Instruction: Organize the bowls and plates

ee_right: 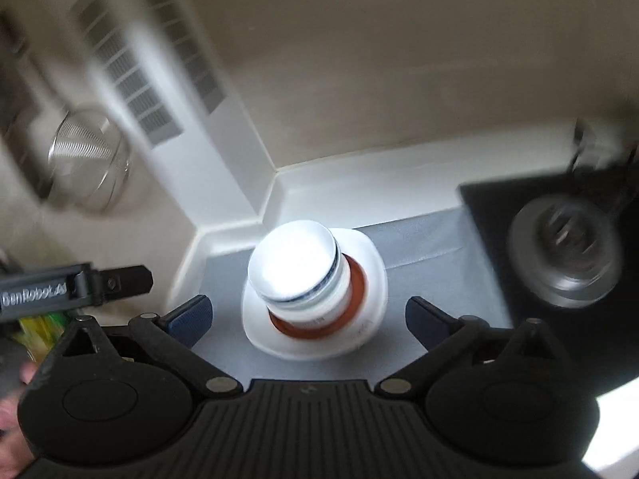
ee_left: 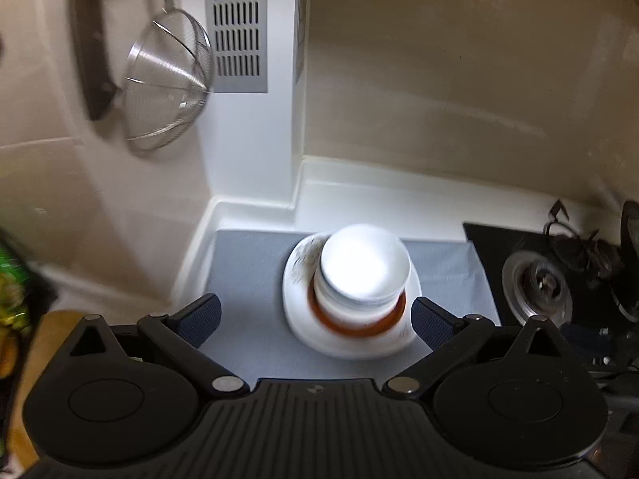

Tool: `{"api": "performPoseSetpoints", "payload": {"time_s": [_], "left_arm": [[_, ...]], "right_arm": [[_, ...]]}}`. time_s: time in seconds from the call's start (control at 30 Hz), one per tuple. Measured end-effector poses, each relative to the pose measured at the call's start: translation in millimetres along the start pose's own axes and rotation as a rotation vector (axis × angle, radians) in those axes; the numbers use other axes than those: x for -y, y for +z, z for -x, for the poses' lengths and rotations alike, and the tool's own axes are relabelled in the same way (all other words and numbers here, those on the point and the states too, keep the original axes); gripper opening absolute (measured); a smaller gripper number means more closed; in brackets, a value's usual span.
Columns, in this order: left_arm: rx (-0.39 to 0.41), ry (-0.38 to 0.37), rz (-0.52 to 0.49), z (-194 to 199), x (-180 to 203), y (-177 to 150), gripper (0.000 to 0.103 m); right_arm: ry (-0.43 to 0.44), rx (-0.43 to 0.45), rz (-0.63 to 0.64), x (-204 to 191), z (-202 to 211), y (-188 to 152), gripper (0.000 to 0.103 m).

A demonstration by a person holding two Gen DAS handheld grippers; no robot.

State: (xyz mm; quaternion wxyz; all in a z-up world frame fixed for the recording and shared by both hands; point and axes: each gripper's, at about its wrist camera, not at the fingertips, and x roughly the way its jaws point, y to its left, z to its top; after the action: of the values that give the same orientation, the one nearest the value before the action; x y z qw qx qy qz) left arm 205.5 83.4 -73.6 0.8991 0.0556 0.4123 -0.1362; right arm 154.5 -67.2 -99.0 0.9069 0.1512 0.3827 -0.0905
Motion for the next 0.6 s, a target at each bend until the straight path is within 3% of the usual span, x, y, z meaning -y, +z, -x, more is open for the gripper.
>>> {"api": "performPoseSetpoints", "payload": {"time_s": [0.1, 0.33, 0.6], "left_arm": [[-0.007, 0.064, -0.031, 32, 14, -9, 0.101], [0.041, 0.11, -0.042, 100, 27, -19, 0.101], [0.016, 0.125, -0.057, 111, 34, -25, 0.101]], "right_arm": [[-0.024, -0.012, 0.082, -23, 31, -1, 0.103], [-0.013, -0.018, 0.076, -39, 80, 0, 0.103], [-0.04, -0.047, 0.03, -42, 96, -13, 0.103]]}}
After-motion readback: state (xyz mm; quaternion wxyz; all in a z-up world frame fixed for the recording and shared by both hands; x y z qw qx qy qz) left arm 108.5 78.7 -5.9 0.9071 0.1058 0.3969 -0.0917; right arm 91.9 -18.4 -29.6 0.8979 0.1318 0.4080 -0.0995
